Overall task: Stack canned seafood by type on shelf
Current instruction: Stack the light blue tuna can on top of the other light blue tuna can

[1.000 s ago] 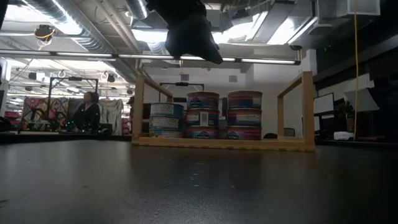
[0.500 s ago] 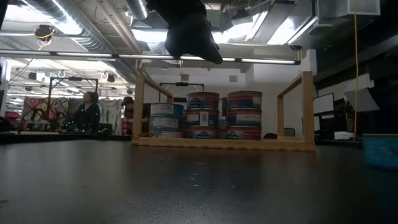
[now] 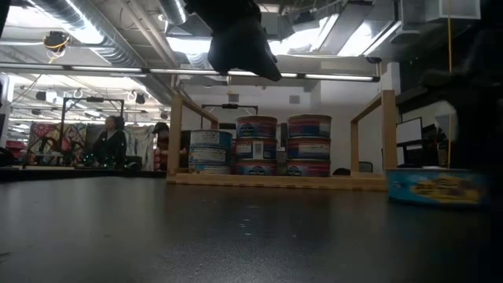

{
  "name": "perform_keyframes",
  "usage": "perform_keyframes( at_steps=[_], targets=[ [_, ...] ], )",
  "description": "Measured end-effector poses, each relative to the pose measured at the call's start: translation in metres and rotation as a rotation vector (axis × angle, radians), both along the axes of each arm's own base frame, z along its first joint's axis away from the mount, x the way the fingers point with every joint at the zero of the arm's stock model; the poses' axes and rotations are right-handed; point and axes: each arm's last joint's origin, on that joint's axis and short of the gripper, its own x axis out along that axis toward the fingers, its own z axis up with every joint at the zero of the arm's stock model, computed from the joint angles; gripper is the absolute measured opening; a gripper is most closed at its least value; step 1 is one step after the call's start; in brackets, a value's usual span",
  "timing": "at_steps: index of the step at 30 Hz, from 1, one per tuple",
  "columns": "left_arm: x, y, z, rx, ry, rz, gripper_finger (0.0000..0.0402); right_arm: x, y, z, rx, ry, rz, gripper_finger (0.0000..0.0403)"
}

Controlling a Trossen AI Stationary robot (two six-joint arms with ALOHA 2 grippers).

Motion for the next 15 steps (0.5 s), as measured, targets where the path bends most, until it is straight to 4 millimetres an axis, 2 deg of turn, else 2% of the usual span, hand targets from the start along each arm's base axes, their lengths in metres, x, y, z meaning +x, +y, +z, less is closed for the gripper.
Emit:
perform_keyframes(
  at_steps=[8,15],
  targets=[
    [-0.001,-0.004,0.0,0.001,0.001,-0.01,0.0244,0.025,-0.023,0.001,-0.02,-0.006,0.016,0.0152],
    [-0.002,-0.009,0.0,-0.002,-0.002,-0.024,0.0244,0.044,-0.04,0.003,0.02,-0.03,0.018,0.0067]
  ],
)
